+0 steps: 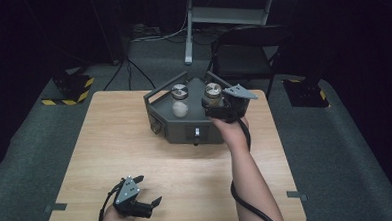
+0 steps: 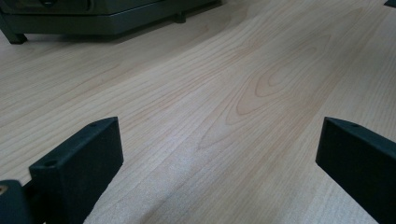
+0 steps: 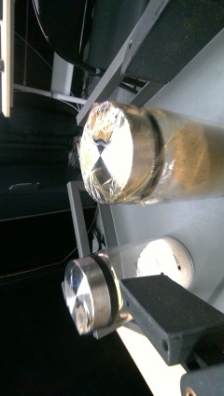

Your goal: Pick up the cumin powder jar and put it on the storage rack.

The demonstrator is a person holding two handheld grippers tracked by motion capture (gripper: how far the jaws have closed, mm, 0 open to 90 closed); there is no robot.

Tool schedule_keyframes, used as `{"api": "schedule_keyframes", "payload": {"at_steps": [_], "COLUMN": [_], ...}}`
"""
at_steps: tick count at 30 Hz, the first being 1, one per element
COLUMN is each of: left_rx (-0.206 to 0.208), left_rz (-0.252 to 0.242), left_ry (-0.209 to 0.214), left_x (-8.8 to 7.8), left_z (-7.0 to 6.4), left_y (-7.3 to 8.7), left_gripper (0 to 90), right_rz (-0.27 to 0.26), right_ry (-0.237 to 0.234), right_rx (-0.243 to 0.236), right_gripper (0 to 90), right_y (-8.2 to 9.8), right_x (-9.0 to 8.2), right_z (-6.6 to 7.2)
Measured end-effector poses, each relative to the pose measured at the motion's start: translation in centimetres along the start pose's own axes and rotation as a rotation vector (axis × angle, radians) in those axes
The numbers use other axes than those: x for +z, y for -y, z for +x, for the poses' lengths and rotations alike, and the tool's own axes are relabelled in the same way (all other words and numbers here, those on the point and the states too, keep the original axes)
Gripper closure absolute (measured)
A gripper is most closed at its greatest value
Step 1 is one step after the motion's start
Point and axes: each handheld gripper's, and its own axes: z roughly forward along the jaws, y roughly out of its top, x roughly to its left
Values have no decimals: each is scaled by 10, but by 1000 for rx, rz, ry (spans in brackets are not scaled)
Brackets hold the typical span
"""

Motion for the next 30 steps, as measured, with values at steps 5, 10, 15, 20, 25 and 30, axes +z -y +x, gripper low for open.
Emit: {"api": "schedule_keyframes", "payload": {"at_steps": [5, 10, 15, 20, 25, 30], "left_rx": [0, -6, -1, 1, 0, -3], "left_rz": [3, 6, 5, 5, 1, -3], "left_ry": [-1, 4, 1, -5, -5, -3], "left_x": [0, 1, 1, 0, 0, 0], "left_z": [0, 1, 0, -1, -1, 0], "left_y": [-1, -1, -1, -1, 0, 1], "left_gripper": [7, 8, 8, 8, 8, 8], "right_rz": [-10, -27, -27, -38, -48, -49], "right_ry": [-20, -44, -53, -57, -58, -65], "right_rx": [7, -7, -29, -32, -27, -47], "right_gripper": [4, 3, 3, 4, 4, 3], "right_y": [3, 8, 14, 21, 32, 42], "right_x": [-14, -29, -40, -51, -66, -76], "right_z": [-2, 1, 8, 11, 11, 13]}}
